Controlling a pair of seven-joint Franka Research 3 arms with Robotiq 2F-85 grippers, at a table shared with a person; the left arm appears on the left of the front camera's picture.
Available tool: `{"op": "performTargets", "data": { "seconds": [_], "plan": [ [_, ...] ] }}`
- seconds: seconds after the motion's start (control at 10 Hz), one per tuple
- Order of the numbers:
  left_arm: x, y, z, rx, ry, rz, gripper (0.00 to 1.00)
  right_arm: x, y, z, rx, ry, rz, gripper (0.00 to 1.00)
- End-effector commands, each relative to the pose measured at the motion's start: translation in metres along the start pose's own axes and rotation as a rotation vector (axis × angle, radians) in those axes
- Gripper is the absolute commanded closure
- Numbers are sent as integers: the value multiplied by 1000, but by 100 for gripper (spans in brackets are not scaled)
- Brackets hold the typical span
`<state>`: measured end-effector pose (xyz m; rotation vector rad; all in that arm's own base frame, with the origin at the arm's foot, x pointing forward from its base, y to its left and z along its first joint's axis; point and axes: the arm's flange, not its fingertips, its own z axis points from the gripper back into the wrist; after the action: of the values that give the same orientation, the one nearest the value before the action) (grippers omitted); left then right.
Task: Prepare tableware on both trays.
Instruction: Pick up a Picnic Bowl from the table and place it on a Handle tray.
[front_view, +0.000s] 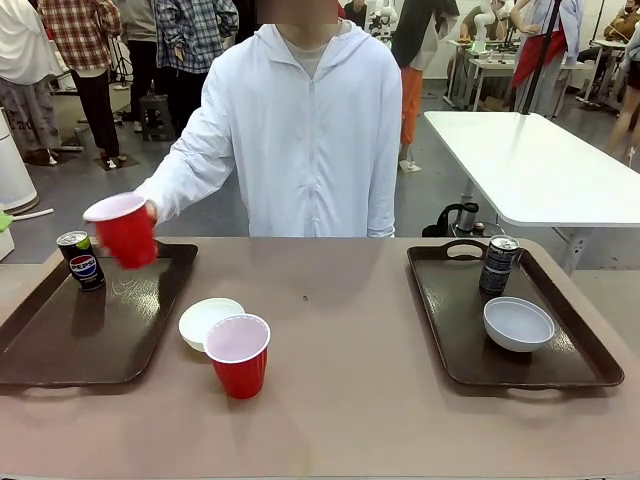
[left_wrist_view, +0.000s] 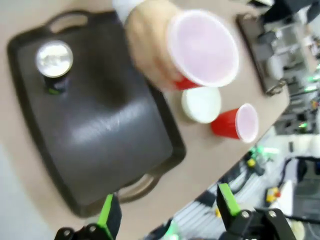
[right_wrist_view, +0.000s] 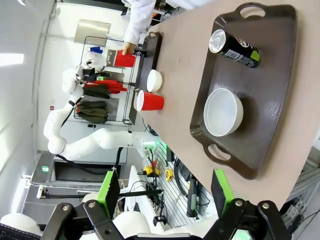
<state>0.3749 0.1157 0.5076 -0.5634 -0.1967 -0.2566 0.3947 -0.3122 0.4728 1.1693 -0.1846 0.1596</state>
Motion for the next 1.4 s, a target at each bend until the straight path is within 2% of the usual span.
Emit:
{"op": "performTargets", "data": {
  "seconds": [0.0, 0.2, 0.5, 0.7, 0.9, 1.3],
  "plan": [
    [-62, 32, 17, 79, 9, -116, 0, -1, 1, 0, -2, -1, 6, 4],
    [-98, 60, 34, 65, 2, -115, 0, -1, 1, 0, -2, -1, 6, 4],
    [-99, 62, 27, 62, 8, -113, 0, -1, 1, 0, -2, -1, 6, 4],
    [-89, 62, 19, 124, -36, -64, 0, -1, 1, 0, -2, -1, 6, 4],
    [-64, 36, 13, 210, -67, -45, 0, -1, 1, 0, -2, -1, 6, 4],
    [6, -42, -9, 428, -47, -36, 0, -1, 1, 0, -2, -1, 6, 4]
  ]
}}
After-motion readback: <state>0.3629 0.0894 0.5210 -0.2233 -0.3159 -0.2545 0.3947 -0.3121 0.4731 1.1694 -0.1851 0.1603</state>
